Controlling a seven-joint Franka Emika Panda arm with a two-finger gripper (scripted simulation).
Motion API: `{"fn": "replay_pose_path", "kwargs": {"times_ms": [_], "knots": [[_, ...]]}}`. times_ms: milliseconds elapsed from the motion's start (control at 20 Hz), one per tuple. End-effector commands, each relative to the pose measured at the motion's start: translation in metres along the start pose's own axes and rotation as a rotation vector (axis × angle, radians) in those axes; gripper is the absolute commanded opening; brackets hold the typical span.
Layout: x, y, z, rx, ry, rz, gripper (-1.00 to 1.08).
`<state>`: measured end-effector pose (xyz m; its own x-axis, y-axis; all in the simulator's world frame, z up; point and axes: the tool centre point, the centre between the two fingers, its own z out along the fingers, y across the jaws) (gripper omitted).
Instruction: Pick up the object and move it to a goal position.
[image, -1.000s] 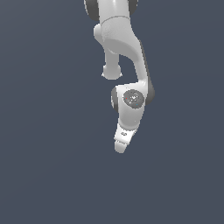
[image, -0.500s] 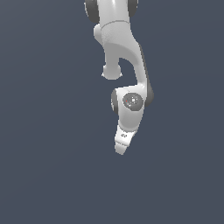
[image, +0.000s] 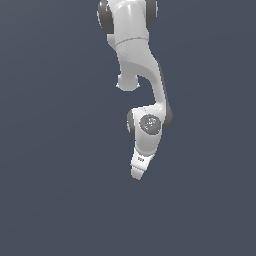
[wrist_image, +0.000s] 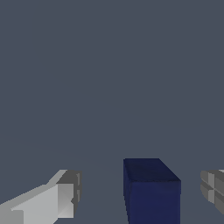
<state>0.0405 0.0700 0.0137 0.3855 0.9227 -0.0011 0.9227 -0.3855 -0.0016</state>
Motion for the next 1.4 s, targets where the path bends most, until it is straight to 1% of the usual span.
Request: {"fn": "replay_pose_path", "kwargs": {"times_ms": [0, 550, 750, 900, 1050, 1200, 1350], "knots": [[0.000, 0.001, 0.001, -0.002, 0.001, 0.000, -1.00], [0.000, 0.001, 0.000, -0.003, 0.001, 0.000, -1.00], [-0.008, 0.013, -0.011, -0.028, -0.002, 0.003, -1.00], [-0.021, 0.031, -0.028, -0.070, -0.006, 0.007, -1.00], [-0.041, 0.055, -0.056, -0.130, -0.011, 0.013, -1.00], [-0.066, 0.085, -0.095, -0.210, -0.019, 0.020, -1.00], [-0.098, 0.117, -0.146, -0.309, -0.027, 0.030, -1.00]]}}
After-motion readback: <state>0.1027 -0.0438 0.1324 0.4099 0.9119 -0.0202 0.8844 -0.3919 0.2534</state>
